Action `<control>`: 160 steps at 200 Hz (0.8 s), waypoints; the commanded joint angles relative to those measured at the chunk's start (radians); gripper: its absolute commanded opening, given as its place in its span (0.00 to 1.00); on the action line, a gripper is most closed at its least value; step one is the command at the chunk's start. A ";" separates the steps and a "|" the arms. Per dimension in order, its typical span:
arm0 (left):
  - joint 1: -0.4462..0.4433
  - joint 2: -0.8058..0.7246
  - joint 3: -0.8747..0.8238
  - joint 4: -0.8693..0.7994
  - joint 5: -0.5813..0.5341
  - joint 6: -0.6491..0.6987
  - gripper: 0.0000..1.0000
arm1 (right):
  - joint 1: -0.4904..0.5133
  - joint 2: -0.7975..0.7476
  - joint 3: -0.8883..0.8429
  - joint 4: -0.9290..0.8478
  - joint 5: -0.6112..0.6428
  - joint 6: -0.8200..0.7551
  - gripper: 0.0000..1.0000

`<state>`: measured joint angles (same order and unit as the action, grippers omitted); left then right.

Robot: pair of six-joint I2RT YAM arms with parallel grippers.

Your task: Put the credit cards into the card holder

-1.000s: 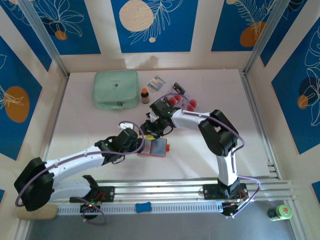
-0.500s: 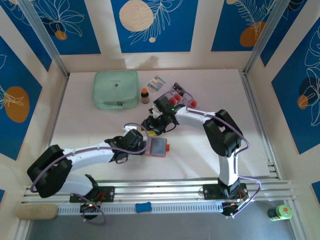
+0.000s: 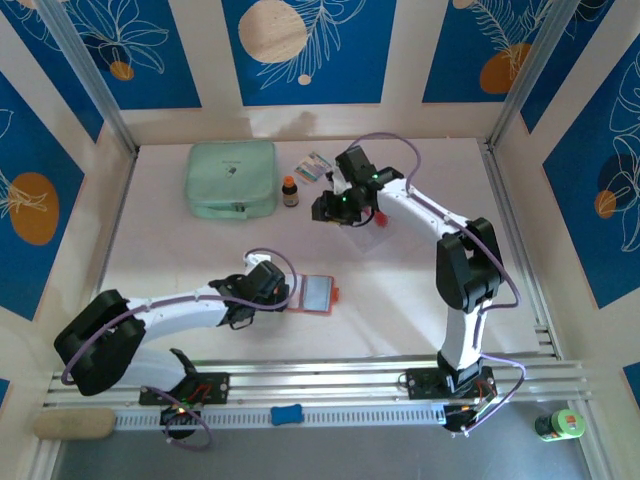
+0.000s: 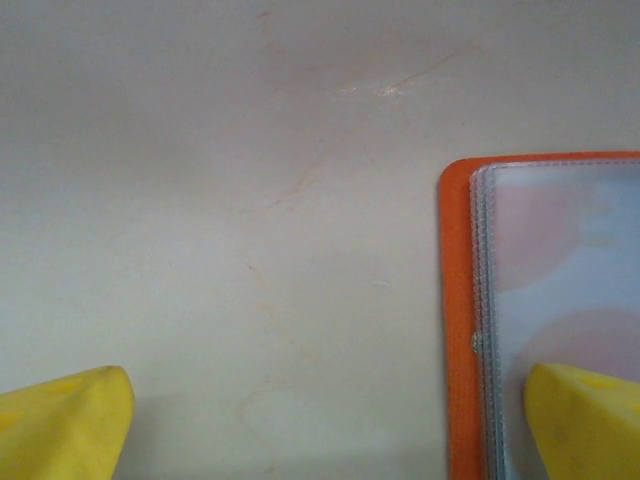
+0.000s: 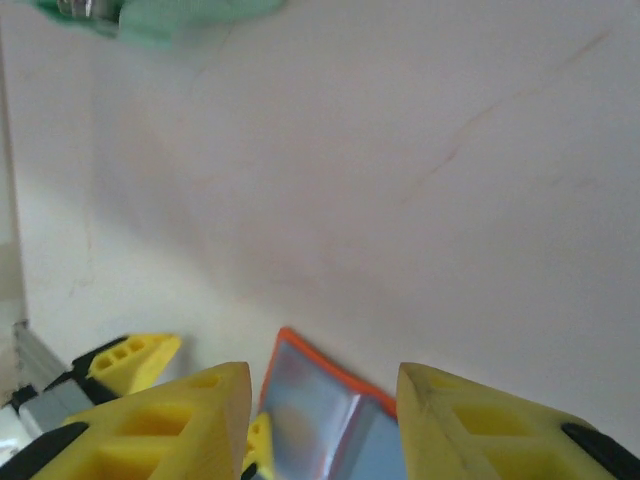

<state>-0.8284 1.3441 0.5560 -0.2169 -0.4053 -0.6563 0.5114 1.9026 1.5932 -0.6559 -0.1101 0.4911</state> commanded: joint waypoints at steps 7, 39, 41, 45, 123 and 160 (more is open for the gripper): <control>0.011 -0.003 -0.016 -0.007 -0.024 -0.022 1.00 | -0.008 0.082 0.119 -0.157 0.175 -0.150 0.39; 0.011 -0.010 -0.019 -0.008 -0.018 -0.026 1.00 | -0.008 0.182 0.262 -0.219 0.301 -0.222 0.36; 0.011 -0.010 -0.018 -0.008 -0.018 -0.026 1.00 | -0.007 0.188 0.270 -0.224 0.308 -0.226 0.36; 0.010 -0.011 -0.018 -0.008 -0.017 -0.028 1.00 | -0.007 0.200 0.287 -0.231 0.323 -0.232 0.36; 0.010 -0.028 -0.024 -0.009 -0.008 -0.039 1.00 | 0.004 0.385 0.491 -0.305 0.515 -0.333 0.33; 0.010 -0.032 -0.019 -0.014 -0.007 -0.037 1.00 | 0.007 0.439 0.547 -0.321 0.527 -0.348 0.33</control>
<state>-0.8272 1.3331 0.5426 -0.2169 -0.4049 -0.6800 0.5106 2.3085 2.0907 -0.9379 0.3843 0.1734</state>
